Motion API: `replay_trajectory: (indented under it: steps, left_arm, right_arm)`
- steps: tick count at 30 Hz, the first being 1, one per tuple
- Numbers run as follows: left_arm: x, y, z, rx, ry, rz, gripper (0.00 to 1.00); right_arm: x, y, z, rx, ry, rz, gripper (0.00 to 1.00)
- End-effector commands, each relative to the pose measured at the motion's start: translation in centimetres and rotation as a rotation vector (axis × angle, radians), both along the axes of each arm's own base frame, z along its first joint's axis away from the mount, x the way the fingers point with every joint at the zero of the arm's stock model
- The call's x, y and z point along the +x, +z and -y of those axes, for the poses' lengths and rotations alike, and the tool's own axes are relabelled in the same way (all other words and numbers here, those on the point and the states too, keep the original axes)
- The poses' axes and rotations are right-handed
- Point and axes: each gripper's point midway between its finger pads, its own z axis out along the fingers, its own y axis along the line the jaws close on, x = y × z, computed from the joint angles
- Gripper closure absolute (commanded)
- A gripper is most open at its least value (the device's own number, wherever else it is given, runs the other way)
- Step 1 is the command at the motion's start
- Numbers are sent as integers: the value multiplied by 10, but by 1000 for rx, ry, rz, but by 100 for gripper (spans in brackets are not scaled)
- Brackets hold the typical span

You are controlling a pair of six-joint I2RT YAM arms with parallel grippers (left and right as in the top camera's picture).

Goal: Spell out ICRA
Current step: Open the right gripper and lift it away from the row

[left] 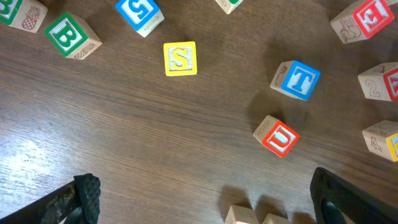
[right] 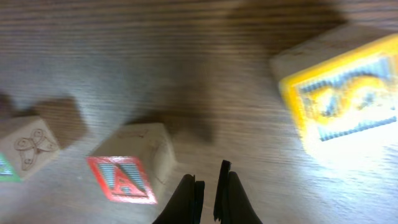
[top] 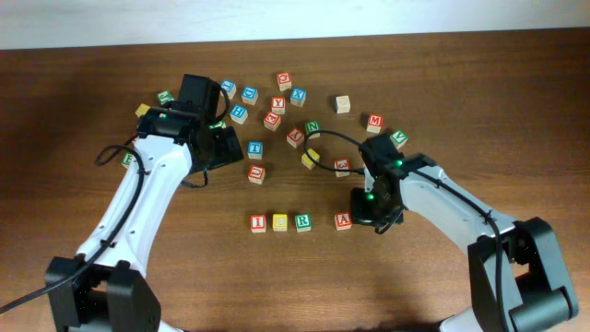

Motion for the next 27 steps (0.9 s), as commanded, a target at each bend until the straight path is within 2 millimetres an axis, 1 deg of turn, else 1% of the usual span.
replay_trajectory:
  steps: [1,8,11,14,16,18,24,27]
  left_arm:
    - [3,7,0,-4,12,23,1]
    - [3,7,0,-5,12,23,1]
    - [3,7,0,-4,12,23,1]
    - [3,7,0,-5,12,23,1]
    - [3,7,0,-4,12,23,1]
    - [3,7,0,-4,12,23,1]
    - [3,7,0,-4,12,23,1]
    - [3,7,0,-4,12,23,1]
  right_arm:
    - [-8,-3,-15,76,22,-22,96]
    - [-12,-3,-36,75,18,-12,96]
    - [-7,-2,-39,85,7,7,96]
    - [6,0,-45,110,10,63,96]
    - [10,1,-46,117,11,78,96]
    - [9,1,-47,121,11,75,96]
    - [1,3,-63,145,51,68,96]
    - [3,2,-60,130,22,73,96]
